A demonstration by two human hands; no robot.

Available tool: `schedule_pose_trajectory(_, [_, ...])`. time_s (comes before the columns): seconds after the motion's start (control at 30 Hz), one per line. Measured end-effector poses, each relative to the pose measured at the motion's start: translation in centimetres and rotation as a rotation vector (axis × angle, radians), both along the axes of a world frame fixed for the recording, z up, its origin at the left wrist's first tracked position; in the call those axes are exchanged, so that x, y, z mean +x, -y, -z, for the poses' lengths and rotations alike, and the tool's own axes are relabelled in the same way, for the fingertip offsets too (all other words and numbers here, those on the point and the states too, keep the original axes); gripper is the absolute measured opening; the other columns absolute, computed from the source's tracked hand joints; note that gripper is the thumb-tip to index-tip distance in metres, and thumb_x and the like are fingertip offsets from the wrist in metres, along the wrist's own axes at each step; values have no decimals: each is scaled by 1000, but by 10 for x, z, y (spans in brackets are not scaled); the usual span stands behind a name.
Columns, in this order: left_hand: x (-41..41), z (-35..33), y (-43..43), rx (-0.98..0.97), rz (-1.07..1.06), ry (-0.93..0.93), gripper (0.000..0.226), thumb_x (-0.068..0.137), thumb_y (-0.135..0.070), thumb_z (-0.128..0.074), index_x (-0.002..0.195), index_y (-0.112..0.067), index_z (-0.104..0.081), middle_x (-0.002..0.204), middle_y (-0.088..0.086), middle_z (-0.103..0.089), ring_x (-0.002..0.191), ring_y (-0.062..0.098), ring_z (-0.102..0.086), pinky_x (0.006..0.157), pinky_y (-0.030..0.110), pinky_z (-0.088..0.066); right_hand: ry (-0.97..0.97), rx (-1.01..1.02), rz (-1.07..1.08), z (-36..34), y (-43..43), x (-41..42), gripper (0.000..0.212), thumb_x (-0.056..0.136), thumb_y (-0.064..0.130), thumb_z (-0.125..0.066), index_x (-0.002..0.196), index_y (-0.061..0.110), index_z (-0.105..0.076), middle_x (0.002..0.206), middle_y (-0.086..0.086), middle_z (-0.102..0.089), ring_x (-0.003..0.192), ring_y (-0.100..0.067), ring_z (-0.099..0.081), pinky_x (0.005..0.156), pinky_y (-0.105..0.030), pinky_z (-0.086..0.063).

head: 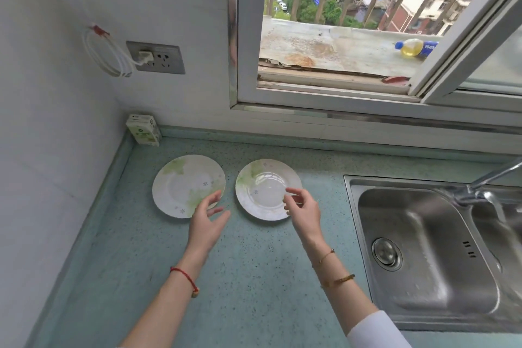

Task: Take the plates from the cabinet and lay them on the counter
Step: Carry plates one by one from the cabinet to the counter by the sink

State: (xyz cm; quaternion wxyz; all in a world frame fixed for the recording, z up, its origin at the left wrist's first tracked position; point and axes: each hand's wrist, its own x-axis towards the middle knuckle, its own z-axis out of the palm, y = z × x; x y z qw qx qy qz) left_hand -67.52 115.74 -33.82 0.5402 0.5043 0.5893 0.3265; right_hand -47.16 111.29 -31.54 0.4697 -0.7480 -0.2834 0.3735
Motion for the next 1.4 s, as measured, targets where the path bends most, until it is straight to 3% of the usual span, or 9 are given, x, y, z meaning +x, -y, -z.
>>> schedule_pose_trajectory(0.1, [-24,-25,33,57,-37,37,44,90,-9,-67,119,-41,-57,124,-10,-62,113,10,-63,84,20,-46,-60,51,-101,-21,25,-20,20,95,20,-59,114,18,-65,98,-7,-71,91,-21,-67,83,-33,-56])
schedule_pose_trajectory(0.3, [-62,-63,120,118,-283,99,42,91,-7,-67,127,-28,-60,120,-5,-67,111,10,-64,94,21,-48,-137,137,-371,-50,66,-56,21,97,21,-57,116,18,-64,98,-4,-71,89,-15,-66,73,-22,-55])
schedule_pose_trajectory(0.47, [-67,-88,212,181,-507,138,40,92,-9,-68,127,-26,-63,121,-6,-69,112,7,-65,99,25,-49,-209,179,-576,-67,109,-69,20,98,20,-56,116,17,-65,97,-8,-71,86,-15,-66,75,-26,-55])
schedule_pose_trajectory(0.6, [-57,-100,295,253,-690,159,37,91,-3,-66,122,-24,-66,119,1,-71,114,16,-67,101,29,-49,-218,202,-754,-79,154,-71,22,98,20,-56,117,15,-65,97,-8,-72,86,-15,-67,75,-24,-56])
schedule_pose_trajectory(0.73, [-43,-109,384,301,-859,172,35,93,-4,-65,118,-29,-68,115,1,-72,110,15,-67,102,37,-49,-245,215,-939,-88,201,-78,22,98,17,-56,116,12,-66,93,-7,-70,84,-15,-66,74,-25,-56])
schedule_pose_trajectory(0.93, [-21,-125,518,364,-1192,100,35,94,-4,-62,123,-24,-66,117,0,-72,114,17,-66,103,34,-52,-338,154,-1261,-87,283,-108,18,97,14,-55,112,14,-66,88,-3,-70,80,-13,-65,71,-24,-54])
schedule_pose_trajectory(1.07, [-1,-133,606,375,-1455,58,36,95,-4,-61,122,-26,-66,119,1,-71,116,18,-65,106,40,-48,-380,107,-1498,-86,349,-132,16,97,13,-56,109,17,-66,86,-1,-70,78,-12,-63,72,-26,-53])
schedule_pose_trajectory(1.3, [52,-140,751,378,-1904,-7,34,96,-8,-62,126,-24,-65,116,-3,-72,118,19,-65,102,32,-50,-401,24,-1910,-96,482,-171,16,96,16,-57,109,16,-68,78,9,-69,70,-7,-61,70,-19,-53])
schedule_pose_trajectory(1.4, [75,-141,804,372,-2059,-62,33,95,-6,-63,126,-18,-65,116,4,-72,118,20,-65,107,40,-48,-390,-12,-2046,-99,540,-184,19,96,13,-56,111,13,-66,82,6,-69,75,-10,-62,74,-23,-54])
